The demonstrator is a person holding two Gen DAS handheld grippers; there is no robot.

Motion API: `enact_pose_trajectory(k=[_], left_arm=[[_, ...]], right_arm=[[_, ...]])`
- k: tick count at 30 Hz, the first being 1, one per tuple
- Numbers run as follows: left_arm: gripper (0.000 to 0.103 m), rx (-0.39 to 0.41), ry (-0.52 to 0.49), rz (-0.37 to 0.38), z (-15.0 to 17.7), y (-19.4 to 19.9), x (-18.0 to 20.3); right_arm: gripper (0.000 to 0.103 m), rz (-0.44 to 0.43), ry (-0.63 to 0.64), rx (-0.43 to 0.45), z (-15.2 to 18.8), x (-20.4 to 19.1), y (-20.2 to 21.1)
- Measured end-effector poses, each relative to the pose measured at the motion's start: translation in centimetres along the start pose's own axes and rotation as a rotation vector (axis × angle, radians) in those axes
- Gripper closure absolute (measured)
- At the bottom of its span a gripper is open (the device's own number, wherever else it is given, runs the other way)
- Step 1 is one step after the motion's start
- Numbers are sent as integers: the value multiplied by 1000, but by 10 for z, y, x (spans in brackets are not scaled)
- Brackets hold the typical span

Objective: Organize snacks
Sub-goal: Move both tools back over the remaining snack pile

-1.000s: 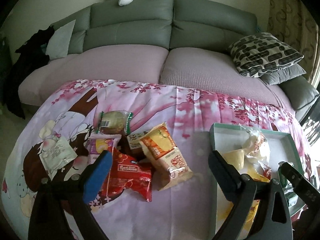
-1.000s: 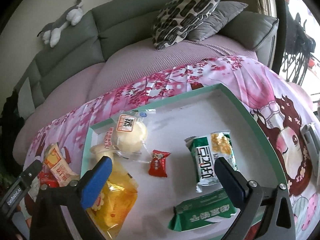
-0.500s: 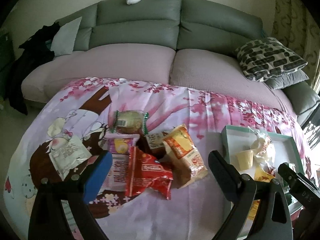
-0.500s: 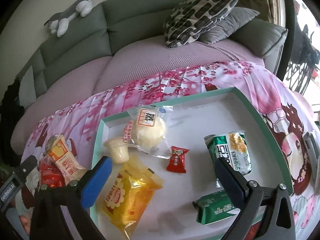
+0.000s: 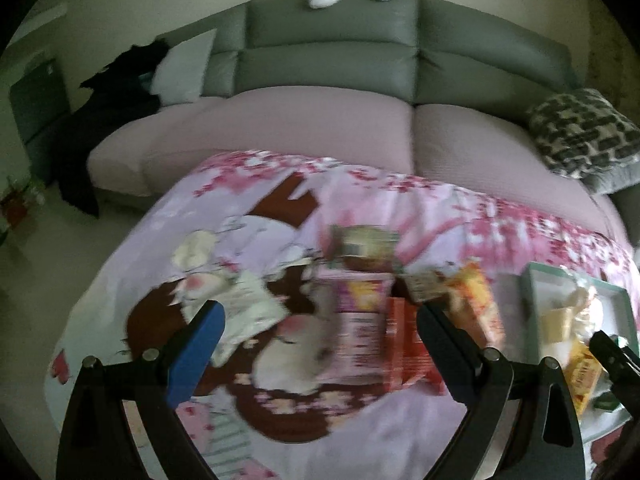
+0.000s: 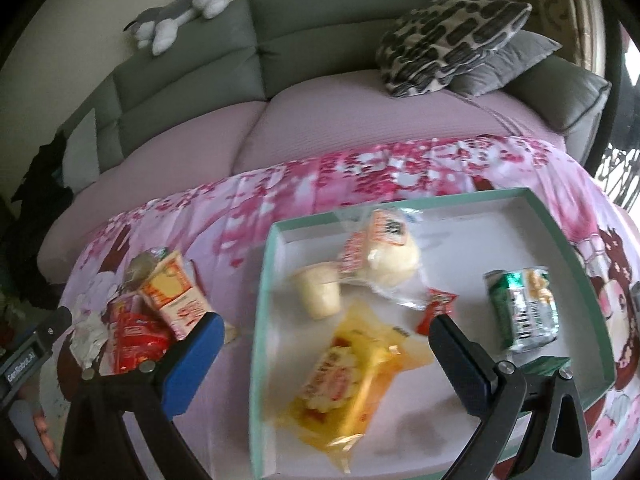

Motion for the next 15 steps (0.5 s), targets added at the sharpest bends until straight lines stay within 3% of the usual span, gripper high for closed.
enact_pose_trajectory(k=[5, 15], left_arm=[[6, -16, 58, -61, 2, -8, -38], [6, -42, 127, -76, 6, -21, -78]], right_arm=[[0, -30, 18, -16, 5, -22, -9], [0, -129, 76, -73, 20, -78, -32]])
Point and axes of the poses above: each gripper's, at about its wrist camera, not at the fingertips, and y roughly against the way its jaws point, x to its right, z to its underside, the point moved 4 cm from there along -y, roughly the way its jaws point, and after that the axes turned 8 degrees about -z, right-handed, at the moved point
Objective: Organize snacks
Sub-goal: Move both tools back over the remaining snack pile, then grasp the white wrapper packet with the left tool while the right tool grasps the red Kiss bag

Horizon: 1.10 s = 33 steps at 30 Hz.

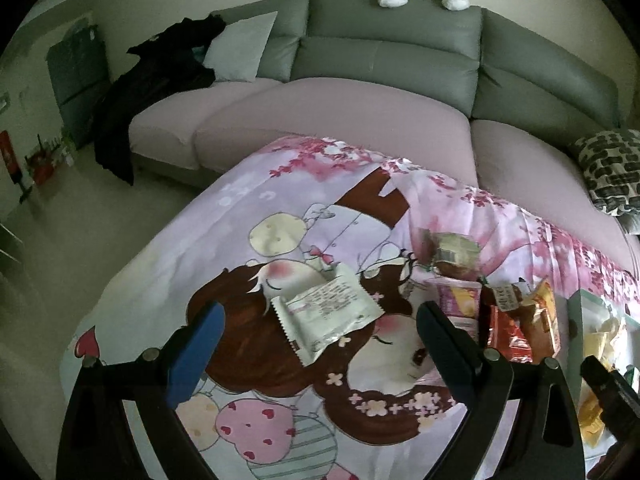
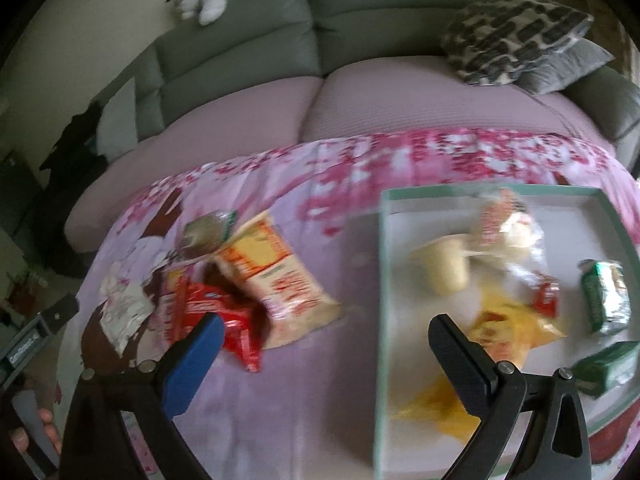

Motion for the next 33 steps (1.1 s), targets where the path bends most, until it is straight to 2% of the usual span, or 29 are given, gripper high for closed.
enact_pose_trajectory(k=[5, 10, 14, 19, 21, 26, 33], left_arm=[[6, -30, 21, -3, 3, -11, -11], [6, -57, 38, -9, 5, -21, -20], [6, -68, 50, 0, 6, -28, -26], [6, -120, 49, 28, 10, -52, -24], [6, -148, 15, 47, 11, -62, -18], [6, -149, -89, 91, 12, -76, 0], [6, -111, -254, 42, 13, -88, 13]], right_arm=[[0, -27, 31, -25, 6, -23, -15], [0, -89, 18, -71, 13, -39, -37], [0, -116, 12, -105, 19, -47, -50], [0, -131, -6, -136, 25, -52, -63], [0, -139, -20, -147, 26, -52, -68], [0, -160, -60, -163, 28, -53, -78], [0, -177, -105, -152, 28, -56, -85]])
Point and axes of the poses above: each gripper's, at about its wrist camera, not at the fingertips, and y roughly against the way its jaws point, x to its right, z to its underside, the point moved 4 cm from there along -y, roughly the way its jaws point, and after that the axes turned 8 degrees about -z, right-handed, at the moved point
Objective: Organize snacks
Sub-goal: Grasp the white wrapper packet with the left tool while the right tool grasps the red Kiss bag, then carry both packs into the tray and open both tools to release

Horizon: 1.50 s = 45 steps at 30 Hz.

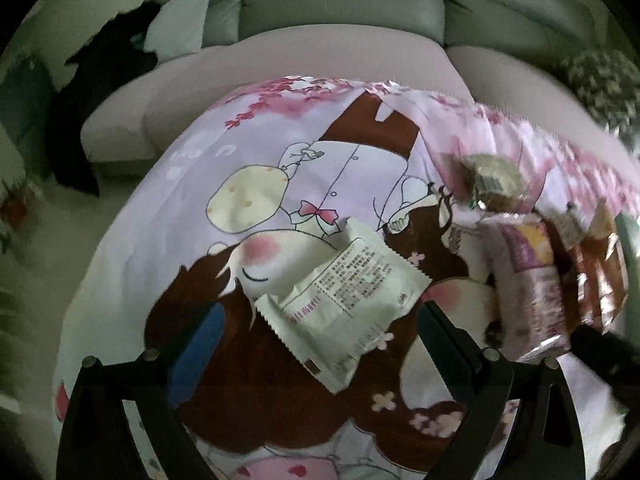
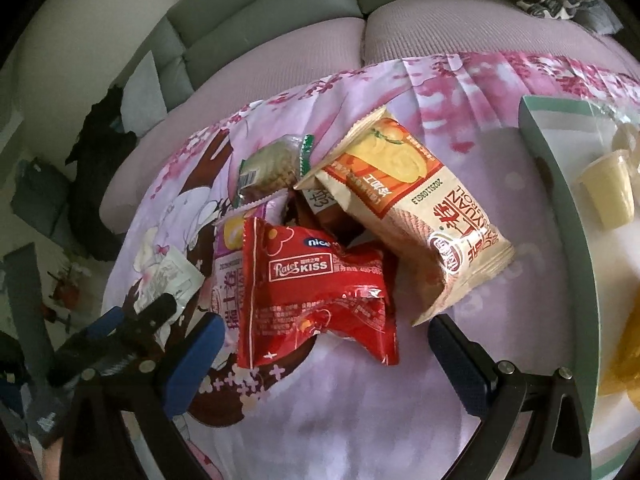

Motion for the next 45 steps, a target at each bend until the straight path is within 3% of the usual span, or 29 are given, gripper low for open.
enact_pose_trajectory(k=[4, 10, 16, 18, 21, 27, 35, 45], left_arm=[[6, -4, -4, 12, -2, -11, 0], [7, -3, 3, 60, -4, -20, 4], [24, -6, -24, 70, -2, -19, 13], [28, -11, -20, 73, -4, -18, 13], [36, -14, -19, 78, -4, -15, 13], [43, -17, -10, 61, -3, -2, 17], [45, -1, 42, 40, -2, 22, 18], [45, 125, 75, 24, -20, 75, 26]], right_arm=[[1, -2, -12, 10, -1, 1, -2], [14, 0, -45, 32, -2, 9, 1], [29, 9, -42, 32, -2, 12, 3], [39, 11, -46, 38, -2, 14, 4], [41, -7, -59, 40, -2, 18, 8], [42, -39, -68, 39, -1, 20, 12], [42, -92, -73, 48, -2, 19, 28], [42, -166, -50, 85, -8, 13, 57]])
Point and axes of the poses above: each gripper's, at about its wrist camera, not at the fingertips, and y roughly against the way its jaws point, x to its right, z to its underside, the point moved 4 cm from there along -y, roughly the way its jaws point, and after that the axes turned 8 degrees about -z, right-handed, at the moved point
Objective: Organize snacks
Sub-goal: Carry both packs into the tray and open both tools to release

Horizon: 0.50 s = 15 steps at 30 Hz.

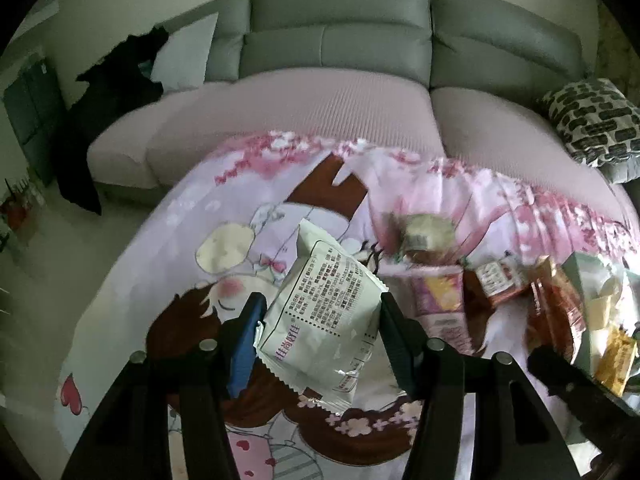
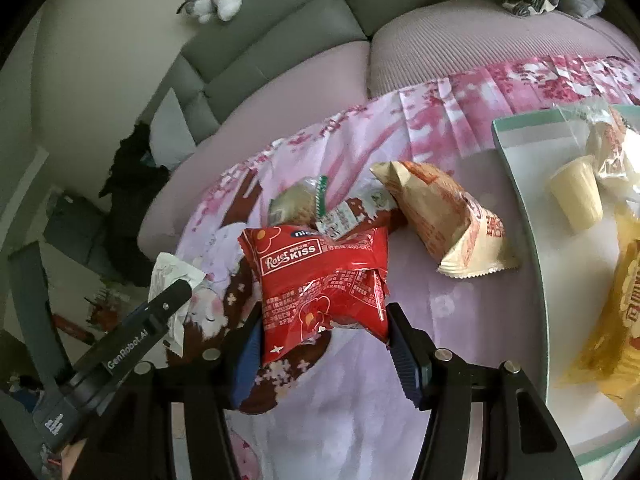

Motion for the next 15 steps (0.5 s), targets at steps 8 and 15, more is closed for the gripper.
enact_pose_trajectory(k=[8, 15], left_arm=[[45, 79, 15, 59, -15, 31, 23], [45, 113, -7, 87, -19, 50, 52]], right_arm=[[42, -22, 36, 68, -11, -7, 34], [42, -1, 24, 148, -23, 7, 73]])
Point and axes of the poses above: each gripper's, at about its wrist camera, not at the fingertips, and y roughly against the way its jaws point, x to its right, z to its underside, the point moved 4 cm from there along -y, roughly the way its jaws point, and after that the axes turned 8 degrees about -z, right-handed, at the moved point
